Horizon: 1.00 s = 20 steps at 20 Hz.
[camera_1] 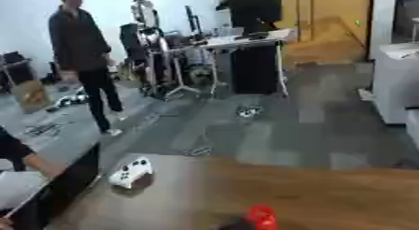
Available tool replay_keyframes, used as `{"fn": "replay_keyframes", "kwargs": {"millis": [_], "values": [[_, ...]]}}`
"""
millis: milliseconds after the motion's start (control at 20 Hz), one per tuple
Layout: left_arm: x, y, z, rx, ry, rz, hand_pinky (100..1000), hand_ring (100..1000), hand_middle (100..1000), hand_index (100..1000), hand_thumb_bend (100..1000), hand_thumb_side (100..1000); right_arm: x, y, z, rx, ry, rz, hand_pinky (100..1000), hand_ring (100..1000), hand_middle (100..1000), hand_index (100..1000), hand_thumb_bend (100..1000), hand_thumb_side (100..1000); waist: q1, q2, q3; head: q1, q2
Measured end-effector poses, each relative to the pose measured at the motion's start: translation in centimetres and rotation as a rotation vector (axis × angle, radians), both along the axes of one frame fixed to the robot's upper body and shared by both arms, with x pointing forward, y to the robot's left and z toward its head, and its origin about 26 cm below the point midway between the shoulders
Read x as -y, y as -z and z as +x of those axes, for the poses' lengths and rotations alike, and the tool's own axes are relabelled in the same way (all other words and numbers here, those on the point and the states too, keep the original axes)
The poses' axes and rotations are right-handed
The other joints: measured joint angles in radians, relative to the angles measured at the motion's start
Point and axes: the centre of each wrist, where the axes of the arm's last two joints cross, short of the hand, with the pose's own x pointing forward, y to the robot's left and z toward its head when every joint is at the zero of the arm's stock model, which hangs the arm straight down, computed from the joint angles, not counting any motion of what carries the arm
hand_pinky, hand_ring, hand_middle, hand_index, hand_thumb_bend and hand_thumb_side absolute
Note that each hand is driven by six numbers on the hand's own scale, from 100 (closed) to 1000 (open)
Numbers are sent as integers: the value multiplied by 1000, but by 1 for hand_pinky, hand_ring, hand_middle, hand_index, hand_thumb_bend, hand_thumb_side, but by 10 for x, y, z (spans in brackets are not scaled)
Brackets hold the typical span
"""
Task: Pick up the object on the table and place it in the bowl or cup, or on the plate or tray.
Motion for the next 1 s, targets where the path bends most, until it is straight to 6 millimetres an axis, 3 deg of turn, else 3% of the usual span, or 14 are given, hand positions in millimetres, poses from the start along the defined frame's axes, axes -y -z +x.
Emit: {"fn": "replay_keyframes", "kwargs": {"millis": [450,1000], "values": [[-3,-2,-2,-2,14,-2,217,468,671,802,214,970,0,0,0,8,-1,-5,489,571,467,950,100,924,-6,1,-1,-1,144],[-2,-1,-3,-2,33,-10,219,468,672,802,210,970,0,0,0,8,-1,-6,489,571,467,950,100,923,-8,5,-6,-27,212]]}}
